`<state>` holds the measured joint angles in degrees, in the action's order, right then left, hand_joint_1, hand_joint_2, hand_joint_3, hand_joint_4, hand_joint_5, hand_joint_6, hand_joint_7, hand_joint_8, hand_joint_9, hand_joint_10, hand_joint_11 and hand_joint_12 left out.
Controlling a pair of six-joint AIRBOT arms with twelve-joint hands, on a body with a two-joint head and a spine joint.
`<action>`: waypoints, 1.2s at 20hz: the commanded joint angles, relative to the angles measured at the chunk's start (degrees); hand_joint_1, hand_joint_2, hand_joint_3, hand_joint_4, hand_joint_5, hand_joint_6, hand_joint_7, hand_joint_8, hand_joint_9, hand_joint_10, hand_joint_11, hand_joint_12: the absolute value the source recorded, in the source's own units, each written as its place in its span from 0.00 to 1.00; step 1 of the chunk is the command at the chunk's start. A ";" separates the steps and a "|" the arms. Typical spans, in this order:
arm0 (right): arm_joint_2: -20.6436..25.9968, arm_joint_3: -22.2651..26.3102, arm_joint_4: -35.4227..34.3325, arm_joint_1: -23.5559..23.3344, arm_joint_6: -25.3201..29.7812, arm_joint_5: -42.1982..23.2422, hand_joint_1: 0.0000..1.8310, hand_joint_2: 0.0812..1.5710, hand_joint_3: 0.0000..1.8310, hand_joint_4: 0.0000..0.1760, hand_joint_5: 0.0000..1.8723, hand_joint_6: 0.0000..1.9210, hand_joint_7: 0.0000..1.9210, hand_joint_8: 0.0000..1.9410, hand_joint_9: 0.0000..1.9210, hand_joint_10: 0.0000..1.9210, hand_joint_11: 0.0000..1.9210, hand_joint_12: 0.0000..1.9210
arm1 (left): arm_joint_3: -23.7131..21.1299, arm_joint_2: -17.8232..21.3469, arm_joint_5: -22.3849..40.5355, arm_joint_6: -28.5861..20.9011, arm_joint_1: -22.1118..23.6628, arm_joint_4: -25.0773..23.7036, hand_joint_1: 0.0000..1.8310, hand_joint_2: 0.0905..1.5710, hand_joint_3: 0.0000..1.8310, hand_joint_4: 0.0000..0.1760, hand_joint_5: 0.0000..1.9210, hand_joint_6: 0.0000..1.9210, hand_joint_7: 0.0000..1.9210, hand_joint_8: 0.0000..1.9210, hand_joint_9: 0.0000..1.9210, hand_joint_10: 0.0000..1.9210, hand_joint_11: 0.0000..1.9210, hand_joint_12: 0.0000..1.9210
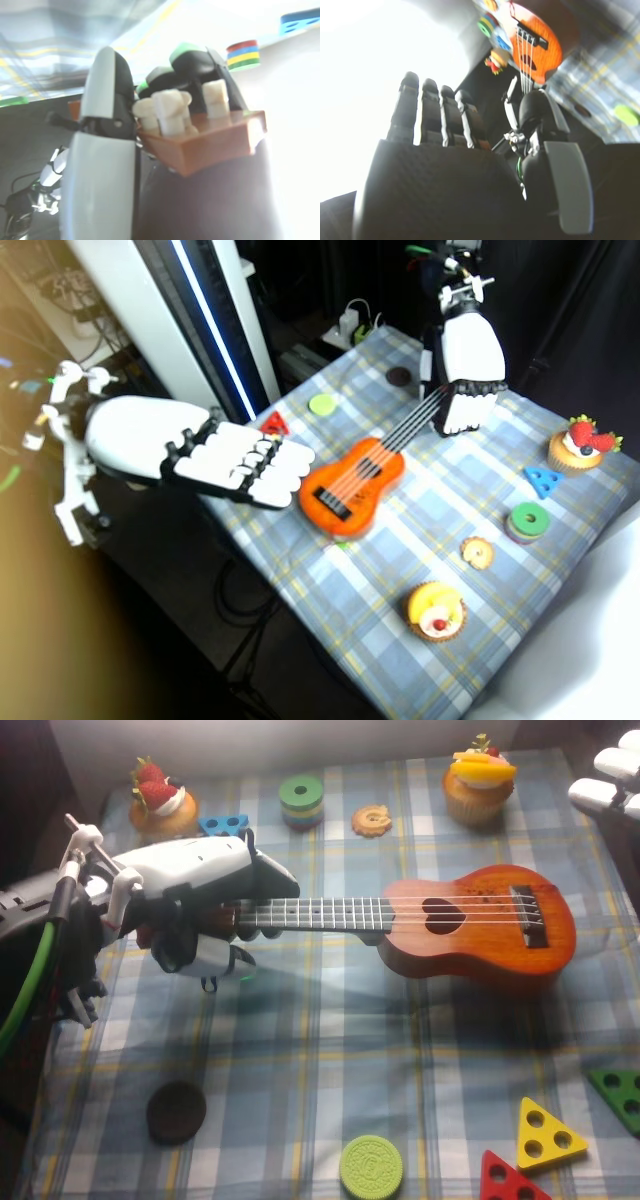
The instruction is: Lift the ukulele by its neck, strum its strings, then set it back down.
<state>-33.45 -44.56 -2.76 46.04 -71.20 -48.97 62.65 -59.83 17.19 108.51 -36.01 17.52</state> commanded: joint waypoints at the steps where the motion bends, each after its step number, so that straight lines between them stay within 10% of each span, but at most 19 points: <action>1: -0.25 -0.63 -0.09 -1.25 0.62 -5.64 0.21 0.79 0.00 0.42 0.00 0.00 0.00 0.00 0.00 0.00 0.00 0.00 | -0.41 0.31 6.89 -0.68 0.83 -0.27 0.82 0.70 0.00 0.00 0.36 1.00 0.41 1.00 0.47 1.00 0.43 1.00; 2: -0.74 -1.26 0.93 -2.26 1.84 -4.39 0.30 0.82 0.00 0.11 0.03 0.01 0.00 0.00 0.00 0.00 0.00 0.00 | -0.51 0.34 7.10 -0.95 0.86 -0.65 0.81 0.70 0.00 0.00 0.35 1.00 0.40 1.00 0.46 1.00 0.43 1.00; 3: -1.06 -1.64 1.73 -3.36 2.53 -3.16 0.35 0.83 0.00 0.00 0.05 0.01 0.00 0.00 0.00 0.00 0.00 0.00 | -0.63 0.37 7.29 -1.09 0.96 -0.97 0.80 0.71 0.00 0.00 0.34 1.00 0.40 1.00 0.47 1.00 0.43 1.00; 8: -4.08 -4.05 7.36 -10.50 5.02 5.21 0.30 0.81 0.00 0.33 0.09 0.01 0.00 0.00 0.00 0.00 0.00 0.00 | -1.17 0.71 8.17 -1.28 1.00 -1.68 0.81 0.73 0.00 0.00 0.31 1.00 0.36 1.00 0.44 1.00 0.41 1.00; 13: -4.37 -4.03 12.14 -14.92 6.19 10.04 0.24 0.79 0.00 0.23 0.14 0.02 0.00 0.00 0.00 0.00 0.00 0.00 | -0.73 0.46 8.33 -1.36 1.34 -2.46 0.82 0.72 0.00 0.00 0.32 1.00 0.36 1.00 0.43 1.00 0.40 1.00; 14: -4.47 -4.07 13.14 -15.62 6.56 11.20 0.21 0.78 0.00 0.01 0.13 0.01 0.00 0.00 0.00 0.00 0.00 0.00 | -0.85 0.49 8.55 -1.38 1.46 -2.99 0.83 0.71 0.00 0.00 0.34 1.00 0.37 1.00 0.44 1.00 0.42 1.00; 24: -8.35 -7.15 21.10 -18.56 14.75 17.49 0.15 0.71 0.00 0.00 0.04 0.00 0.00 0.00 0.00 0.00 0.00 0.11 | -1.39 0.59 9.08 -1.39 2.35 -4.80 0.73 0.78 0.05 0.00 0.30 1.00 0.32 0.91 0.42 1.00 0.39 1.00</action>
<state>-42.00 -51.46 19.22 28.69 -56.60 -26.06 61.45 -59.42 19.42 107.70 -34.57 12.86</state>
